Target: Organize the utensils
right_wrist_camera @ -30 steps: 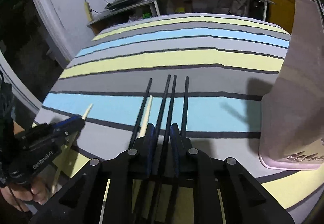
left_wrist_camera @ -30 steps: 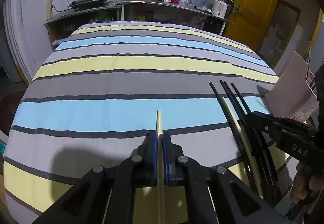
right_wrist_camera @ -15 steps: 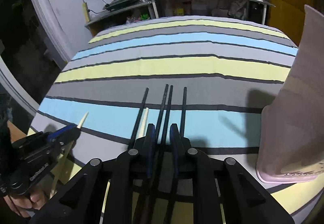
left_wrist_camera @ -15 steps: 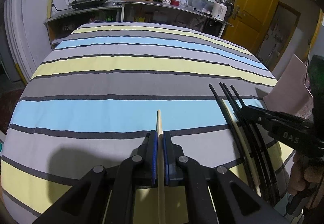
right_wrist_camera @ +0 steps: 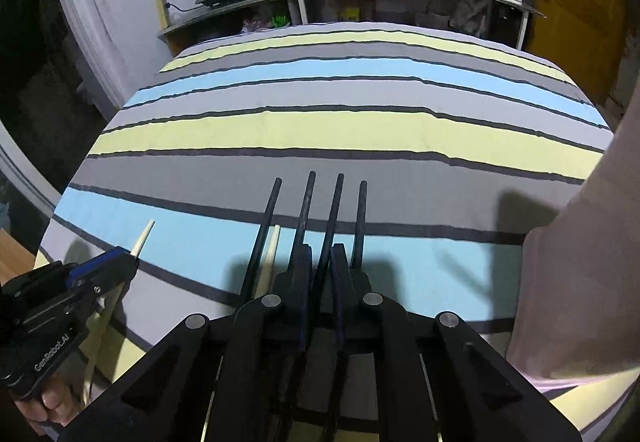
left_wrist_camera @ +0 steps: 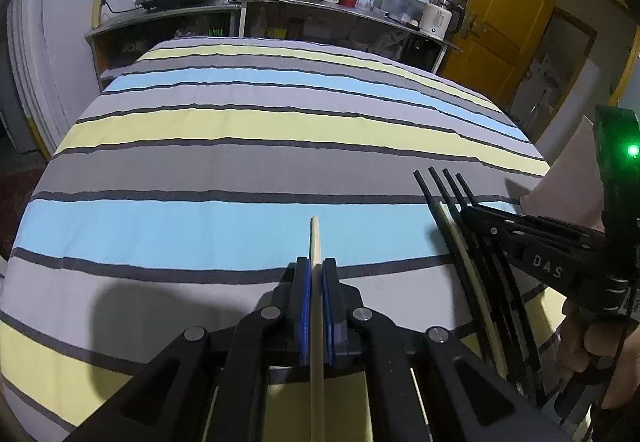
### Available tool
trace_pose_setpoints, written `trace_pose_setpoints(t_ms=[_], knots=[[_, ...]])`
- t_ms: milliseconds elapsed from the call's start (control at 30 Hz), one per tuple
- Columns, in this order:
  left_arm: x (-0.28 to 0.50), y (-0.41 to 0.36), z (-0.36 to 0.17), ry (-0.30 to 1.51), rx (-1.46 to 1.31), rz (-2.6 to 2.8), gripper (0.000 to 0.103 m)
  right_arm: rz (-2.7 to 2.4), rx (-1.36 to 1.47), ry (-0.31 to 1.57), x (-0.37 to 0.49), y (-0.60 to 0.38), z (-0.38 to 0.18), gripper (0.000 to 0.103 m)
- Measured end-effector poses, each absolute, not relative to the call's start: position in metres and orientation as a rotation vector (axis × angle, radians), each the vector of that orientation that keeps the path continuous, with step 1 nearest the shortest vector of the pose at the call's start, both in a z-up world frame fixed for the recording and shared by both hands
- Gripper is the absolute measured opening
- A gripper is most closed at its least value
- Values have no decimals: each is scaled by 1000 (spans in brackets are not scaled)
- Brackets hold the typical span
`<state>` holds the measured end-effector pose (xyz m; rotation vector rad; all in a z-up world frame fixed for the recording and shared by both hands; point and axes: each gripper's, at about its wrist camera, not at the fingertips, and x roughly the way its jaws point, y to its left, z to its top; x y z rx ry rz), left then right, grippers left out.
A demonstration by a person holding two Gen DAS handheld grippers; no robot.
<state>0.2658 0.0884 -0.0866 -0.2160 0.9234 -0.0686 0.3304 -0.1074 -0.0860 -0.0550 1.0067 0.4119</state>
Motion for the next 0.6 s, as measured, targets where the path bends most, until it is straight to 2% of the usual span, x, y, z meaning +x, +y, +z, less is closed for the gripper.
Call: trace_pose_setpoints(t_ms=[600], knots=[[289, 76, -84, 998, -119, -96, 6, 415, -89, 1024, 330, -104, -86, 7]])
